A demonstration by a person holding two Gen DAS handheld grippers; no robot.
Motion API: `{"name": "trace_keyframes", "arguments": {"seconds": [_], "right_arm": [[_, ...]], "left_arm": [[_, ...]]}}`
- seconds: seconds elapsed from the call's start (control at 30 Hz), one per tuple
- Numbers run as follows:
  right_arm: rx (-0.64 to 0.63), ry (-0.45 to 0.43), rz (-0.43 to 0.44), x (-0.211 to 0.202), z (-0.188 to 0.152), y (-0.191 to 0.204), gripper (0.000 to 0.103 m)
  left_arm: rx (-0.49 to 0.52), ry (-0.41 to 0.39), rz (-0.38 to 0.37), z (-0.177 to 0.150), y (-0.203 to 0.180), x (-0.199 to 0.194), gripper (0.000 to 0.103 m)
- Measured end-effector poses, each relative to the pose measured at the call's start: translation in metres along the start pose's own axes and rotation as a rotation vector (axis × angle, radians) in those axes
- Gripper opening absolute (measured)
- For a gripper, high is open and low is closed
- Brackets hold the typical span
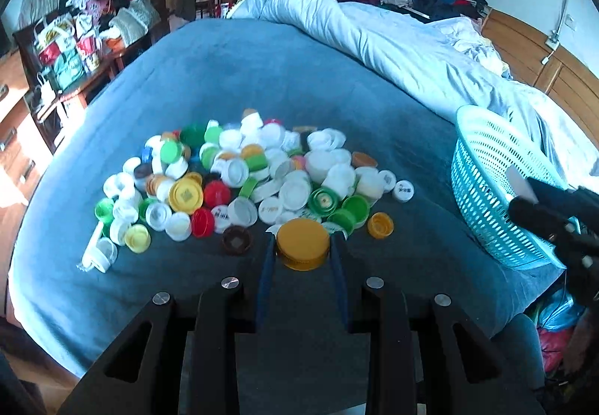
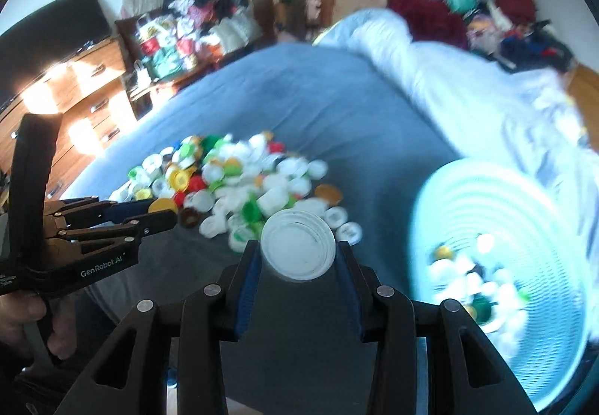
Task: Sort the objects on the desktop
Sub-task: 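Carry the yellow cap and the white cap over the blue basket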
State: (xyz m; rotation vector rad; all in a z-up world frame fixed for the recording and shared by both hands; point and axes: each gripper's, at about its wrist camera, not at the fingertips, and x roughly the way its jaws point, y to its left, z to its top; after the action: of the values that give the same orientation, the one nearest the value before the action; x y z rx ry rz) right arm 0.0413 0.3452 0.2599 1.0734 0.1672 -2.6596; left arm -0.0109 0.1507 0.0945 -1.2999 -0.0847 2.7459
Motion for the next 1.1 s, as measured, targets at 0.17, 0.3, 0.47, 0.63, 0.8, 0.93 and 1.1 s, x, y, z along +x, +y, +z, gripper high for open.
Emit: {"name": "trace_keyframes", "arguments": {"seconds": [0.17,0.3,0.47,0.63,0.8,0.93,1.1], "right_arm": [[0.002,-0.039,-0.074,-0.029,0.001,-0.018,0.044],[0.022,-0.06,-0.113,-0.046,0.0,-0.034,0.044],[0.036,-0.089,-0.155,-0.067,-0.003,-0.052,0.044],[0.065,-0.113,-0.194,-0.084,-0.004,-0.073,0.044],[0.078,-0.135,-0.243,-0.096,-0.005,-0.09,0.044],[0.094,-0.146,-0.271,-0.105,-0.007,-0.102,0.044],[0.116,-0.157,-0.296,-0.115,-0.009,-0.117,0.044]], "left_arm": [[0.042,-0.031,-0.009,0.012,-0.021,-0.009,0.025],[0.074,-0.049,-0.014,0.021,-0.04,-0.015,0.025],[0.134,-0.069,-0.026,0.03,-0.073,-0.023,0.025],[0.194,-0.091,-0.053,0.041,-0.109,-0.03,0.025],[0.238,-0.108,-0.079,0.053,-0.142,-0.032,0.025],[0.262,-0.114,-0.095,0.061,-0.165,-0.031,0.025],[0.288,-0.117,-0.114,0.069,-0.19,-0.031,0.025]]}}
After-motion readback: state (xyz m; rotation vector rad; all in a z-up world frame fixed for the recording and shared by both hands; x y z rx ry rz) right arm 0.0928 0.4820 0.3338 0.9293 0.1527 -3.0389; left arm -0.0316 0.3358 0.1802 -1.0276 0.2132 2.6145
